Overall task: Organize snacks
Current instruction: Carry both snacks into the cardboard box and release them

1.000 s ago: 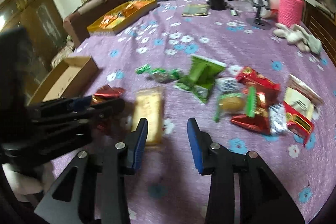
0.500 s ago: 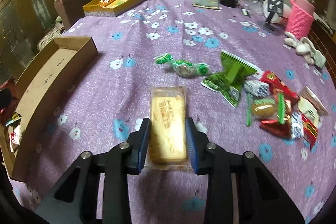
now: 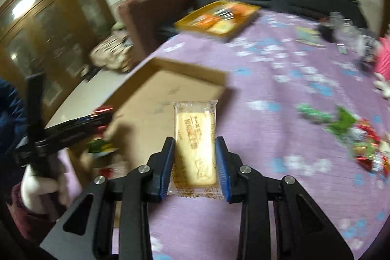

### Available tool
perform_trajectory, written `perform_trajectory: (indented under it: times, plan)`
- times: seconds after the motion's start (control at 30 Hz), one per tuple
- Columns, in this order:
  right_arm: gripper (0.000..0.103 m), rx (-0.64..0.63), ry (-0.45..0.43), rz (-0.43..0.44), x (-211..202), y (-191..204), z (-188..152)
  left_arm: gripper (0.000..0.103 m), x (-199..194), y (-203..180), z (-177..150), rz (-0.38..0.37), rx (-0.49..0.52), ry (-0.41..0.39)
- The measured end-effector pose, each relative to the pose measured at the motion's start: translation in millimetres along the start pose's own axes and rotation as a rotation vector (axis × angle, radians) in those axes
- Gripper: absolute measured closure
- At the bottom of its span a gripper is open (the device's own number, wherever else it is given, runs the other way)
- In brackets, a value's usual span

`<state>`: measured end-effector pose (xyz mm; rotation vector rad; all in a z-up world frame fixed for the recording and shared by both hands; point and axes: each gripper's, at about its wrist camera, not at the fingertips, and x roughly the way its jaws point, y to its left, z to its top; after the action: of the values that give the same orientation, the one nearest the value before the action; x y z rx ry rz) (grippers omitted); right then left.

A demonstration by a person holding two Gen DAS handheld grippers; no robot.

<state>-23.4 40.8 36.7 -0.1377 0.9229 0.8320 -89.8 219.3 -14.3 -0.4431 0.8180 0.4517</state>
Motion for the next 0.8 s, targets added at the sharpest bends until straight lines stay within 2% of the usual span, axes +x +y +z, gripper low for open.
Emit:
perform_trajectory:
  times: [0.07, 0.2, 0.37, 0.43, 0.47, 0.53, 0.67, 0.8]
  plan:
    - [0.067, -0.030, 0.026, 0.019, 20.2, 22.5, -0.3, 0.067, 2.7, 7.5, -1.5, 0.023, -0.006, 0.012]
    - [0.067, -0.067, 0.088, 0.036, 57.6, 53.3, -6.8, 0.066, -2.7, 17.2, -5.3, -0.003, -0.025, 0.006]
    - [0.066, -0.108, 0.132, 0.011, 83.6, 65.1, -14.9, 0.061, -27.2, 24.2, -7.6, -0.056, -0.060, -0.064]
    - [0.065, -0.105, 0.090, 0.021, 70.5, 61.8, -15.0, 0.060, -40.8, 23.0, -9.8, -0.077, -0.066, -0.099]
    - [0.061, -0.100, 0.069, 0.025, 61.6, 60.6, -15.3, 0.057, -46.6, 21.0, -10.7, -0.086, -0.067, -0.113]
    - [0.061, -0.085, 0.015, 0.014, 41.9, 54.5, -16.0, 0.051, -58.3, 14.2, -12.4, -0.111, -0.072, -0.140]
    - [0.060, -0.054, -0.080, -0.056, -4.0, 30.9, -32.2, 0.044, -74.5, -14.0, -16.2, -0.198, -0.053, -0.173]
    - [0.056, 0.044, -0.134, -0.124, -41.7, -10.0, -58.3, 0.038, -80.5, -60.5, -26.2, -0.284, 0.030, -0.160]
